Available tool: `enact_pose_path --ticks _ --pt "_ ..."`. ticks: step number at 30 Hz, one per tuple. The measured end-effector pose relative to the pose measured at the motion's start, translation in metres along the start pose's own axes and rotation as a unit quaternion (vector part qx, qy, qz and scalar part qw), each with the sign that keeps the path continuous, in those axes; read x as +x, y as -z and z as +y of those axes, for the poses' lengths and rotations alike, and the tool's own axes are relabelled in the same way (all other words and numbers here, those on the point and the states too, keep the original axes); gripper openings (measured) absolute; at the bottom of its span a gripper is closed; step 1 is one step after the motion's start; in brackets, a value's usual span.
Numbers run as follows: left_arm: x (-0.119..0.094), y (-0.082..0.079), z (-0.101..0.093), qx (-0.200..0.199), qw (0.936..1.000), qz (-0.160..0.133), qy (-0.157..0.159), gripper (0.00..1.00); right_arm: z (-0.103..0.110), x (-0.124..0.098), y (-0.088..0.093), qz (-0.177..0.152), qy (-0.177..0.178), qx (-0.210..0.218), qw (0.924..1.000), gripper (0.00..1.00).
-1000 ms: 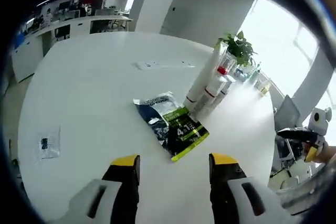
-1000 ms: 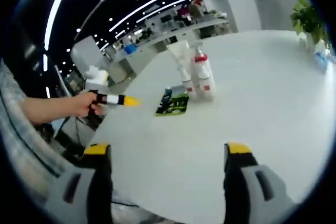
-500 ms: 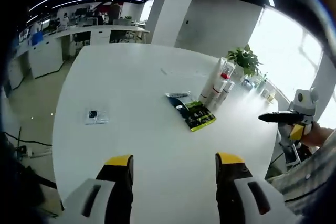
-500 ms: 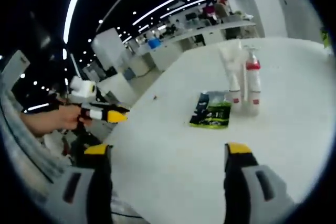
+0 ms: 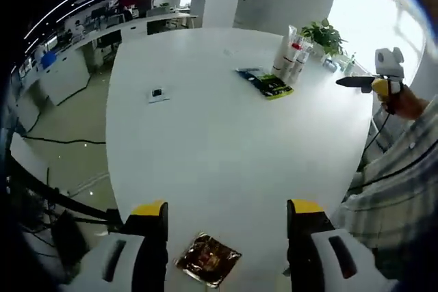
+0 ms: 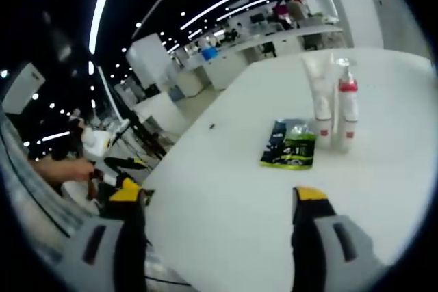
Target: Arrange the skincare products in the storage area until every visible bottle or jar stands upright without overlapping.
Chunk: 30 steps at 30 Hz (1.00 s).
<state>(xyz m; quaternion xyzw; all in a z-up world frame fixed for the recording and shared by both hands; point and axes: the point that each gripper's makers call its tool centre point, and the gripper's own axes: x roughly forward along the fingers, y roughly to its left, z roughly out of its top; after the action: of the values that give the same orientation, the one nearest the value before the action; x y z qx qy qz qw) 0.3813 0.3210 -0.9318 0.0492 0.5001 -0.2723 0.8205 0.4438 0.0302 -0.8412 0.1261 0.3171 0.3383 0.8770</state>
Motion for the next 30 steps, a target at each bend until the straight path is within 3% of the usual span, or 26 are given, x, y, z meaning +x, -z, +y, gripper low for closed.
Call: enact_pose_path --ticks 1,4,8,10,16,20,21,23,27,30 --pt "0.000 0.003 0.000 0.003 1.0000 0.006 0.002 0.73 0.000 -0.001 0.001 0.000 0.000 0.001 1.0000 0.86" --pt "-0.001 0.031 0.012 0.057 0.9961 0.067 -0.007 0.73 -0.002 -0.004 0.009 0.010 0.003 0.003 0.9999 0.85" --pt "0.001 0.041 0.011 0.114 0.9893 0.091 -0.003 0.71 -0.003 -0.007 0.013 0.017 0.005 0.003 0.9998 0.84" --pt "0.001 0.048 0.016 0.169 0.9786 0.116 -0.013 0.66 -0.002 -0.008 0.012 0.014 0.004 0.005 0.9999 0.84" --pt "0.014 0.064 0.022 0.242 0.9570 0.161 -0.005 0.60 0.002 -0.006 0.014 0.019 0.002 0.005 0.9998 0.84" --pt "0.014 0.079 0.032 0.305 0.9249 0.226 -0.024 0.57 0.010 -0.004 0.010 0.016 -0.006 0.000 0.9999 0.84" --pt "0.017 0.073 0.025 0.284 0.9373 0.202 -0.011 0.55 0.013 -0.004 0.009 0.015 -0.009 -0.003 0.9998 0.84" --pt "0.015 0.075 0.029 0.282 0.9338 0.219 -0.013 0.55 0.018 -0.005 0.009 0.016 -0.012 -0.011 0.9997 0.84" --pt "0.015 0.076 0.029 0.263 0.9356 0.235 -0.010 0.55 0.024 -0.007 0.015 0.023 -0.018 -0.010 0.9995 0.83" --pt "0.015 0.076 0.028 0.266 0.9333 0.241 -0.012 0.55 0.036 -0.012 0.019 0.036 -0.029 -0.020 0.9987 0.83"
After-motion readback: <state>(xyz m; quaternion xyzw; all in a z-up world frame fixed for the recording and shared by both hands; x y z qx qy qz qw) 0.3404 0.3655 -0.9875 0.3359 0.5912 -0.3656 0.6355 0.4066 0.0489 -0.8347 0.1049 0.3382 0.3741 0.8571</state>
